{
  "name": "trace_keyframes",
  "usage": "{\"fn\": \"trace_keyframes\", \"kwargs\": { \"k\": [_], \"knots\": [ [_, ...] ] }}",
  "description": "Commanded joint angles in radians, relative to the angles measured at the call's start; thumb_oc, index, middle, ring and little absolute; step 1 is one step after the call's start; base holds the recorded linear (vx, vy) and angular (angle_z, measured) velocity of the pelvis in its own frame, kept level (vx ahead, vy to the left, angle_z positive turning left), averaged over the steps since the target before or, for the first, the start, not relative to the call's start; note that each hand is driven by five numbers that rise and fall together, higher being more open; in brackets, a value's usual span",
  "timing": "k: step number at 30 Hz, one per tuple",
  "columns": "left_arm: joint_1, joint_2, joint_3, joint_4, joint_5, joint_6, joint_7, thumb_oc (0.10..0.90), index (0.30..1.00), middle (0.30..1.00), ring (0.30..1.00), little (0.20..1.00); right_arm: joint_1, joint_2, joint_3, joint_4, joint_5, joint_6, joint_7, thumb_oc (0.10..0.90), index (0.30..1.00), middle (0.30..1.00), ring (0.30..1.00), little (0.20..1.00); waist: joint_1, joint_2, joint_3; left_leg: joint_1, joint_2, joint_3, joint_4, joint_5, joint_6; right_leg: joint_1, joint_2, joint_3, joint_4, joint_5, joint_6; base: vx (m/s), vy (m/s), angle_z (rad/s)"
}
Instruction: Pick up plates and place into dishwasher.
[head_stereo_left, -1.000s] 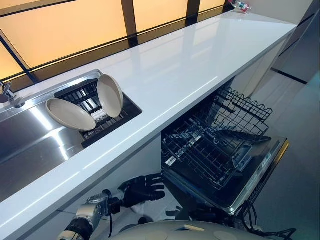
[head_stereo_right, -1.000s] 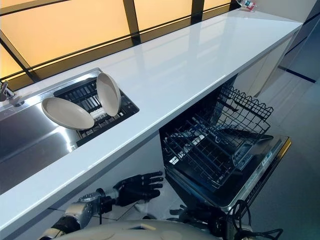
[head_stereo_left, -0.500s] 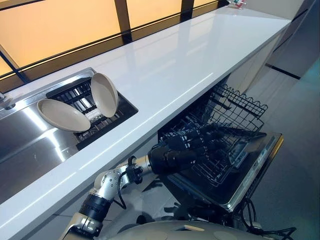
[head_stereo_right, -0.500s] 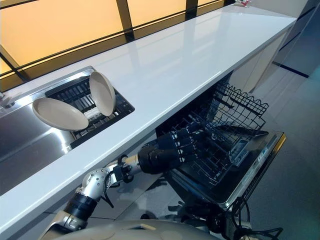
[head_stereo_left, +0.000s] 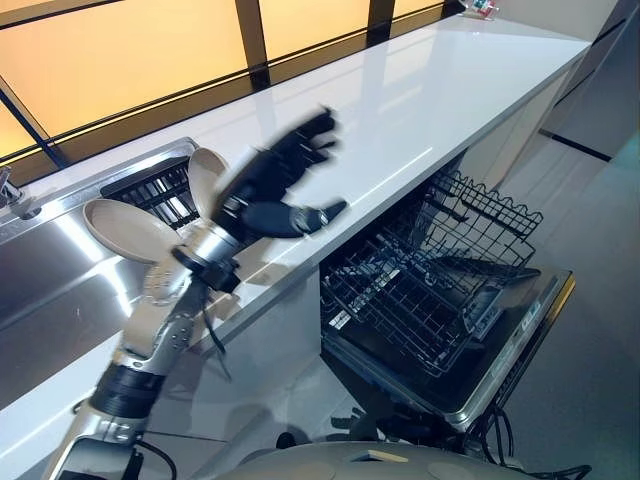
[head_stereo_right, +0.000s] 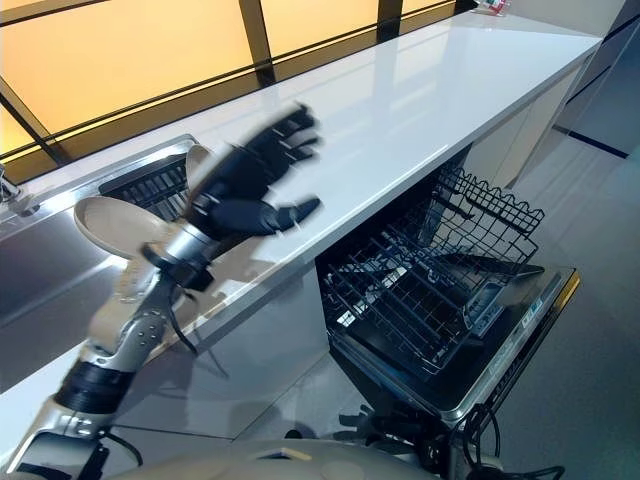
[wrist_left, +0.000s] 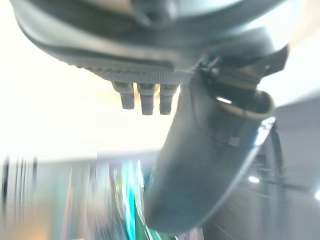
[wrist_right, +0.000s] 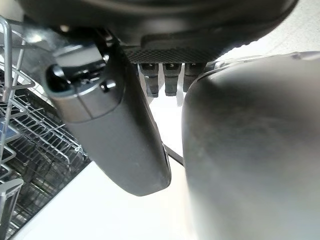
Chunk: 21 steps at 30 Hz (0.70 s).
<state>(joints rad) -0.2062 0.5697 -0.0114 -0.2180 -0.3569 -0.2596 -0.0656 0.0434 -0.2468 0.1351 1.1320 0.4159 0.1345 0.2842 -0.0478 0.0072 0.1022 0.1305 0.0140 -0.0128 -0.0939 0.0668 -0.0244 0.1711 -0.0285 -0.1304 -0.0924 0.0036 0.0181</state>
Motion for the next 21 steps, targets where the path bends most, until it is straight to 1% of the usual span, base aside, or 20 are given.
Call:
{"fn": "trace_keyframes", "kwargs": {
  "k": [1, 3, 6, 8, 10, 11, 12, 14, 17, 18, 19, 20, 21],
  "knots": [
    [-0.131, 0.086, 0.170, -0.045, 0.389, -0.316, 0.344, 0.800, 0.900, 0.900, 0.900, 0.900, 0.023, 0.031, 0.024, 0.078, 0.037, -0.029, 0.001, 0.800, 0.900, 0.900, 0.900, 0.900, 0.033, -0.012, -0.043, 0.023, -0.096, 0.032, 0.007, -0.121, 0.084, -0.021, 0.039, -0.004, 0.019, -0.011, 0.021, 0.02, -0.015, 0.07],
    [-0.121, 0.105, 0.194, -0.038, 0.487, -0.331, 0.437, 0.800, 0.900, 0.900, 0.900, 0.900, 0.026, 0.034, 0.024, 0.082, 0.033, -0.034, 0.001, 0.800, 0.900, 0.900, 0.900, 0.900, 0.035, -0.013, -0.045, 0.022, -0.096, 0.029, 0.007, -0.120, 0.082, -0.022, 0.039, -0.008, 0.021, -0.013, 0.020, 0.02, -0.011, 0.09],
    [-0.105, 0.130, 0.231, -0.031, 0.582, -0.323, 0.524, 0.800, 0.900, 0.900, 0.900, 0.900, 0.029, 0.036, 0.025, 0.082, 0.031, -0.032, -0.003, 0.800, 0.900, 0.900, 0.900, 0.900, 0.040, -0.014, -0.048, 0.021, -0.097, 0.022, 0.007, -0.119, 0.078, -0.021, 0.038, -0.014, 0.022, -0.016, 0.018, 0.02, -0.005, 0.11],
    [-0.089, 0.157, 0.254, -0.015, 0.622, -0.331, 0.582, 0.800, 0.900, 0.900, 0.900, 0.900, 0.031, 0.035, 0.026, 0.078, 0.030, -0.029, -0.005, 0.800, 0.900, 0.900, 0.900, 0.900, 0.045, -0.014, -0.049, 0.021, -0.097, 0.017, 0.007, -0.118, 0.077, -0.020, 0.037, -0.016, 0.023, -0.017, 0.018, 0.02, -0.005, 0.13],
    [-0.065, 0.186, 0.286, 0.001, 0.699, -0.333, 0.657, 0.800, 0.900, 0.900, 0.900, 0.900, 0.033, 0.033, 0.024, 0.070, 0.023, -0.021, -0.004, 0.800, 0.900, 0.900, 0.900, 0.900, 0.052, -0.013, -0.049, 0.021, -0.097, 0.011, 0.007, -0.117, 0.073, -0.018, 0.036, -0.020, 0.024, -0.019, 0.017, 0.01, -0.003, 0.04],
    [-0.052, 0.198, 0.298, 0.009, 0.732, -0.316, 0.664, 0.800, 0.900, 0.900, 0.900, 0.900, 0.033, 0.032, 0.023, 0.065, 0.020, -0.017, -0.004, 0.800, 0.900, 0.900, 0.900, 0.900, 0.054, -0.013, -0.049, 0.021, -0.098, 0.008, 0.007, -0.117, 0.072, -0.018, 0.036, -0.021, 0.024, -0.019, 0.017, 0.00, 0.000, 0.00],
    [-0.031, 0.231, 0.311, 0.027, 0.787, -0.279, 0.670, 0.800, 0.900, 0.900, 0.900, 0.900, 0.033, 0.028, 0.021, 0.053, 0.016, -0.008, -0.006, 0.800, 0.900, 0.900, 0.900, 0.900, 0.059, -0.011, -0.049, 0.020, -0.099, 0.004, 0.007, -0.116, 0.071, -0.018, 0.035, -0.024, 0.024, -0.019, 0.017, 0.00, 0.000, 0.00],
    [-0.013, 0.272, 0.318, 0.056, 0.832, -0.241, 0.672, 0.800, 0.900, 0.900, 0.900, 0.900, 0.034, 0.023, 0.018, 0.043, 0.015, 0.000, -0.006, 0.800, 0.900, 0.900, 0.900, 0.900, 0.061, -0.008, -0.048, 0.019, -0.100, 0.002, 0.007, -0.115, 0.070, -0.017, 0.035, -0.026, 0.023, -0.018, 0.018, 0.00, 0.000, 0.02],
    [0.016, 0.333, 0.324, 0.112, 0.889, -0.203, 0.673, 0.800, 0.900, 0.900, 0.900, 0.900, 0.030, 0.013, 0.012, 0.044, 0.009, 0.002, 0.000, 0.800, 0.900, 0.900, 0.900, 0.900, 0.066, -0.004, -0.047, 0.018, -0.100, 0.001, 0.007, -0.113, 0.069, -0.017, 0.033, -0.030, 0.023, -0.018, 0.021, 0.00, 0.001, 0.06],
    [0.031, 0.352, 0.325, 0.131, 0.898, -0.190, 0.657, 0.800, 0.900, 0.900, 0.900, 0.900, 0.028, 0.010, 0.009, 0.044, 0.005, 0.003, 0.001, 0.800, 0.900, 0.900, 0.900, 0.900, 0.069, -0.001, -0.046, 0.017, -0.100, 0.000, 0.007, -0.112, 0.068, -0.017, 0.033, -0.031, 0.024, -0.017, 0.022, 0.00, 0.010, 0.09],
    [0.067, 0.389, 0.331, 0.159, 0.964, -0.167, 0.657, 0.800, 0.900, 0.900, 0.900, 0.900, 0.025, 0.001, 0.002, 0.042, 0.000, 0.011, 0.006, 0.800, 0.900, 0.900, 0.900, 0.900, 0.074, 0.004, -0.043, 0.018, -0.100, -0.001, 0.007, -0.110, 0.067, -0.016, 0.032, -0.033, 0.024, -0.016, 0.023, 0.00, 0.018, 0.08],
    [0.086, 0.414, 0.331, 0.182, 1.000, -0.139, 0.646, 0.800, 0.900, 0.900, 0.900, 0.900, 0.023, -0.004, -0.003, 0.043, -0.006, 0.013, 0.008, 0.800, 0.900, 0.900, 0.900, 0.900, 0.076, 0.008, -0.042, 0.018, -0.100, -0.002, 0.007, -0.110, 0.067, -0.016, 0.031, -0.034, 0.025, -0.015, 0.024, 0.00, 0.020, 0.08],
    [0.095, 0.429, 0.332, 0.196, 1.015, -0.131, 0.643, 0.800, 0.900, 0.900, 0.900, 0.900, 0.022, -0.006, -0.005, 0.045, -0.009, 0.014, 0.010, 0.800, 0.900, 0.900, 0.900, 0.900, 0.076, 0.009, -0.041, 0.018, -0.100, -0.002, 0.007, -0.109, 0.067, -0.016, 0.031, -0.035, 0.025, -0.015, 0.025, 0.00, 0.016, 0.07]
  ]
}}
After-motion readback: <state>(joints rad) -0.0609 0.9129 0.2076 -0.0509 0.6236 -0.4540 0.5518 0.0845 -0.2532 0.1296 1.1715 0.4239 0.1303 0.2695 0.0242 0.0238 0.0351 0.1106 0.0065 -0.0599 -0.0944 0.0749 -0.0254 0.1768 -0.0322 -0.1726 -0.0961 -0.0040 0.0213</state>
